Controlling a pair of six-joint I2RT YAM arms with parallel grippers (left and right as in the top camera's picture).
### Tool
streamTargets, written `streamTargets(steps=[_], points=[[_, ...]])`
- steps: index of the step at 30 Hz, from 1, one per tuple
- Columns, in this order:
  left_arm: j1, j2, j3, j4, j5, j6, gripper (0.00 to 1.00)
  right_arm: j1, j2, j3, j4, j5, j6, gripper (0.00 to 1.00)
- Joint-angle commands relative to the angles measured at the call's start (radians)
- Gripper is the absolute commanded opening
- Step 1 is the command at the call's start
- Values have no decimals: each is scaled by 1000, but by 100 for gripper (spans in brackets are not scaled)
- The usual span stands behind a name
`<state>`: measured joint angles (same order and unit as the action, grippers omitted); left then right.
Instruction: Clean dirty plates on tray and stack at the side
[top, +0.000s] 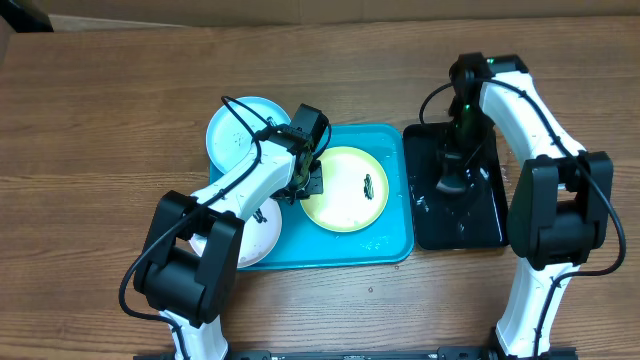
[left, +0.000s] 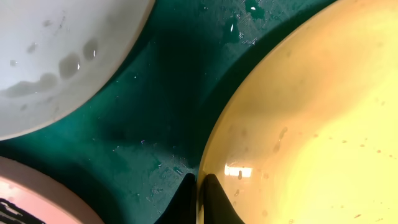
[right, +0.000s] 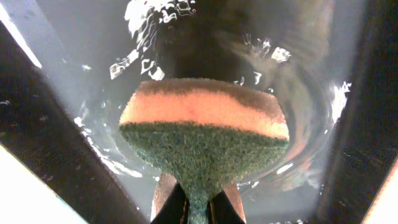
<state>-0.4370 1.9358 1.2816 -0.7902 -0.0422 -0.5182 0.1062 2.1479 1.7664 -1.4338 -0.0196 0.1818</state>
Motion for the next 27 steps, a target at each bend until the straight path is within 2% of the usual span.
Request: streamTargets(steps=[1,5,9,15,27], points=[[6,32,-9,-7,-16,-3,4,3,-16,78,-37,34,-7,4],[18,31,0,-48,-13,-11,4,3,-15,82,-82,34,-6,4],[39,31,10,-76,2,-14,4,3,-14,34,-44,33,-6,4],[65,31,11,-73,121,-14,4,3,-12,5,-27,33,-6,4],[71,31,11,-69,125,-14,4,5,-12,6,-52,51,-9,4]])
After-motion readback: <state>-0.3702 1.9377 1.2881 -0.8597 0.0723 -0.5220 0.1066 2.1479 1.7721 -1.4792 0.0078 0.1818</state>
